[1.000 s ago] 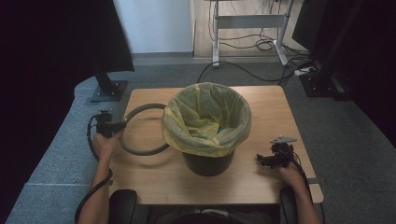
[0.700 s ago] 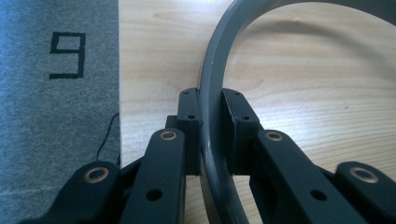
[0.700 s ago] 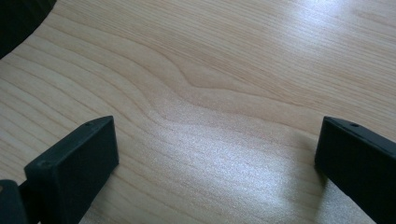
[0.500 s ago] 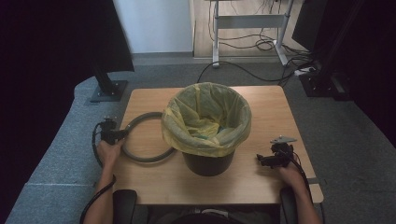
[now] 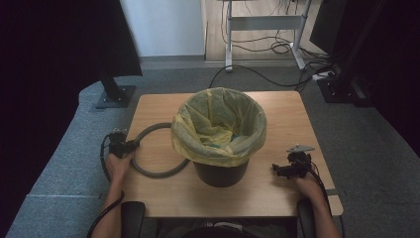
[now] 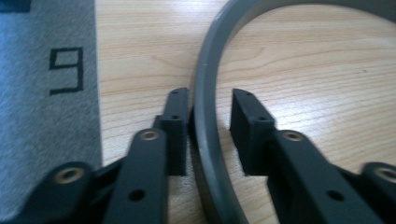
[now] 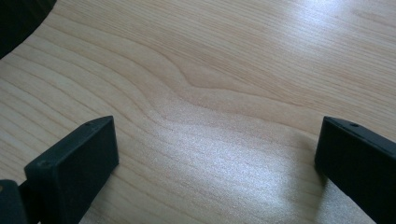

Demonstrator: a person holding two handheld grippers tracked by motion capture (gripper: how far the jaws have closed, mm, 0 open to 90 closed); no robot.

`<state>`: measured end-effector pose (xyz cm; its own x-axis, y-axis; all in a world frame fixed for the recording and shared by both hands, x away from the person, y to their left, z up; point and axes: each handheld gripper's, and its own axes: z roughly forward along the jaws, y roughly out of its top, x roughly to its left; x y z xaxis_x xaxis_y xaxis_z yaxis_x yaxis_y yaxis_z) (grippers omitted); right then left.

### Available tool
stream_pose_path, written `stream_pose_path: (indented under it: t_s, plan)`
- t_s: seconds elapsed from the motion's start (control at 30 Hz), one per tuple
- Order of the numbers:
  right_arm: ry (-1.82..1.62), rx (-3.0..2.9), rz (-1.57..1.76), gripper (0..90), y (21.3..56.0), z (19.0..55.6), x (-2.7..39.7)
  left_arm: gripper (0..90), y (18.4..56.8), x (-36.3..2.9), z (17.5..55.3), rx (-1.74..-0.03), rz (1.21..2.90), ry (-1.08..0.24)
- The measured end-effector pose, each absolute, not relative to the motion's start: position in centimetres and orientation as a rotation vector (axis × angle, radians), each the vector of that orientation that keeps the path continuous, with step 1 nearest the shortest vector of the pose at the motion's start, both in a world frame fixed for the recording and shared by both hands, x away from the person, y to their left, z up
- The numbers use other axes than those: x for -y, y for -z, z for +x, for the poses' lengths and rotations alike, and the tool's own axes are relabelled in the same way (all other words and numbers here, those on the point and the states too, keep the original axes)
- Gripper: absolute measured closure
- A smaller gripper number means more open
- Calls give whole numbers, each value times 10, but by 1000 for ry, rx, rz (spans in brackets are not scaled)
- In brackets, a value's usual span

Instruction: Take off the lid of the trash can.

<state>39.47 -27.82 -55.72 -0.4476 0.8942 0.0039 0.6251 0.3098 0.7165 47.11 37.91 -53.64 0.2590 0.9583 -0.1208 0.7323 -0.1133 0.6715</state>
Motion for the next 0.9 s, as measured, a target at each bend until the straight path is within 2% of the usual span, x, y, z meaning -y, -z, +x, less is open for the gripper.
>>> stream_pose_path:
  t_s: [0.17, 0.23, 0.3, 0.33, 0.37, 0.4, 0.53, 0.57, 0.67, 0.9]
  plan:
    - [-926, -2186, 1353, 0, 557, 395, 278, 455, 540, -374, 468, -1466, 1935, -497]
    - [-926, -2186, 1353, 0, 557, 395, 278, 323, 543, -372, 466, -1436, 1928, -496]
    - [-925, -2189, 1351, 0, 557, 395, 278, 295, 543, -369, 464, -1429, 1957, -509]
    - [-927, -2188, 1351, 0, 557, 395, 278, 235, 543, -368, 464, -1422, 1973, -514]
    - [-927, -2188, 1351, 0, 557, 395, 278, 235, 544, -366, 463, -1416, 1992, -520]
    - [-926, -2191, 1350, 0, 557, 395, 278, 173, 544, -363, 463, -1411, 2015, -532]
    - [-926, -2191, 1350, 0, 557, 394, 278, 114, 545, -358, 461, -1419, 2034, -526]
    - [-926, -2191, 1349, 0, 557, 394, 278, 63, 545, -358, 461, -1424, 2037, -522]
    - [-927, -2189, 1350, 0, 557, 394, 278, 10, 546, -357, 462, -1437, 2056, -508]
    - [-927, -2189, 1350, 0, 557, 394, 278, 0, 546, -357, 461, -1442, 2053, -511]
